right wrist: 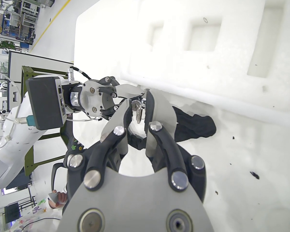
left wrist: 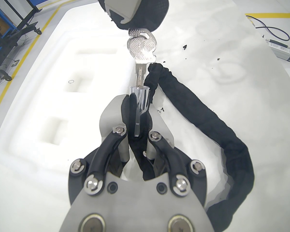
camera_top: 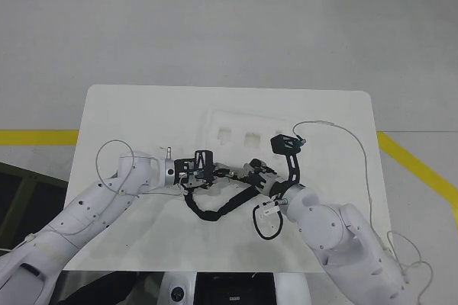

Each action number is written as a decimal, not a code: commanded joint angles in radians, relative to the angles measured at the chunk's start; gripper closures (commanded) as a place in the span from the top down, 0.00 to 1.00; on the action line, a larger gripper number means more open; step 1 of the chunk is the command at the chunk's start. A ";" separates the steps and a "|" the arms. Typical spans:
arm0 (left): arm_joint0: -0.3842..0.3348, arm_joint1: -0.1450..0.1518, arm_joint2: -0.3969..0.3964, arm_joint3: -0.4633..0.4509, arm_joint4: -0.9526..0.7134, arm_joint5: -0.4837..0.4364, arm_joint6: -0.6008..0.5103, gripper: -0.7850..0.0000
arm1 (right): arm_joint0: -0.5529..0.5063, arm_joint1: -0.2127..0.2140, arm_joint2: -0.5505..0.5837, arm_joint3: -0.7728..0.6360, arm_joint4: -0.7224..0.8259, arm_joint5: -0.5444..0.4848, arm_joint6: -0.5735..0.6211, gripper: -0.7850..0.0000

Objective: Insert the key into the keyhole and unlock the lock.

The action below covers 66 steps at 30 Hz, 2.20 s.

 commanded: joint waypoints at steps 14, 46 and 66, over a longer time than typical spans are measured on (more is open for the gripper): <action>0.000 0.000 0.000 0.000 0.000 0.000 0.000 0.00 | 0.024 -0.014 -0.027 0.039 -0.018 -0.002 -0.002 0.00; 0.037 0.004 -0.053 -0.024 -0.099 -0.008 -0.081 0.00 | -0.069 0.003 0.119 -0.008 -0.065 -0.378 -0.031 1.00; -0.143 0.024 0.086 -0.031 -0.594 -0.246 -0.493 0.00 | 0.005 0.057 0.240 0.205 0.031 -1.199 0.192 1.00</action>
